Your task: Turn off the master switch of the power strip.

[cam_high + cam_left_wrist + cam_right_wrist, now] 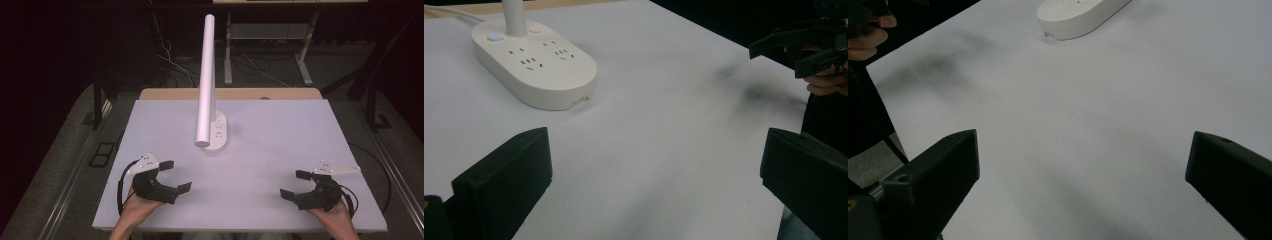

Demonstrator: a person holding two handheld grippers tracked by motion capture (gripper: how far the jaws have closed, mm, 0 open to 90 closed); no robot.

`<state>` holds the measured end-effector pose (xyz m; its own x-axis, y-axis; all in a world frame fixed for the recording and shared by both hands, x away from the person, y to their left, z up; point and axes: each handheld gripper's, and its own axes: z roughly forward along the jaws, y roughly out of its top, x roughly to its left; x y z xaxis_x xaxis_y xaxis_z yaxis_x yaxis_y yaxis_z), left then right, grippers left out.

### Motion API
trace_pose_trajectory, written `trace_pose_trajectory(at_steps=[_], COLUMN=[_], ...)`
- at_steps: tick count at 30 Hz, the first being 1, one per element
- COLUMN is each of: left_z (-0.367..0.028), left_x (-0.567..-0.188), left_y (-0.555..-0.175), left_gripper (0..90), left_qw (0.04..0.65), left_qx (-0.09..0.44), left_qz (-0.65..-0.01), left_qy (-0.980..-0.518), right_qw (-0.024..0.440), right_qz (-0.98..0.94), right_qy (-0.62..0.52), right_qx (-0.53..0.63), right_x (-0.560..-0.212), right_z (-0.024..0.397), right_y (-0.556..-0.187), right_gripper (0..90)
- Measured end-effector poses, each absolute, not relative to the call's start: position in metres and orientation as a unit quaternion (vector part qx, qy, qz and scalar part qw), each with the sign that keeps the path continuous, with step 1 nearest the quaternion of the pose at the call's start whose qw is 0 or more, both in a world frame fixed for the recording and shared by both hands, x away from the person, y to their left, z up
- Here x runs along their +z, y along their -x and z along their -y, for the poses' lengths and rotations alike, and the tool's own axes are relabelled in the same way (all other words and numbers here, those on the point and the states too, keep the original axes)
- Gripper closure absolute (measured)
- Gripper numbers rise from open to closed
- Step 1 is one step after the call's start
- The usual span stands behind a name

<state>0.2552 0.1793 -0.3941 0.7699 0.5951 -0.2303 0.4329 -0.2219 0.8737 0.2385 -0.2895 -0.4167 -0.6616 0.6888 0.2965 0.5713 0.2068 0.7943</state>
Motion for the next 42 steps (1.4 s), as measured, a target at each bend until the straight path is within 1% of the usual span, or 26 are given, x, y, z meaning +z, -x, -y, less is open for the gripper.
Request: trace_pose_trajectory(at_steps=[14,24,42], left_z=[-0.177,-0.175,-0.172], left_x=[-0.382,-0.367,-0.357], left_y=[-0.269,-0.285,-0.307], left_gripper=[0.0,0.0,0.0], left_qw=[0.520,0.515,0.501], left_qx=[0.075,0.076,0.069], left_qz=[-0.327,-0.323,-0.321], left_qy=[-0.786,-0.790,-0.801], right_qw=[0.066,0.066,0.065], right_qz=[-0.772,-0.773,-0.775], right_qy=[-0.408,-0.409,-0.408], right_qx=[0.483,0.480,0.479], right_x=[-0.417,-0.417,-0.417], right_z=[0.291,0.292,0.293], right_y=[-0.239,-0.239,-0.240], right_gripper=[0.1,0.1,0.1])
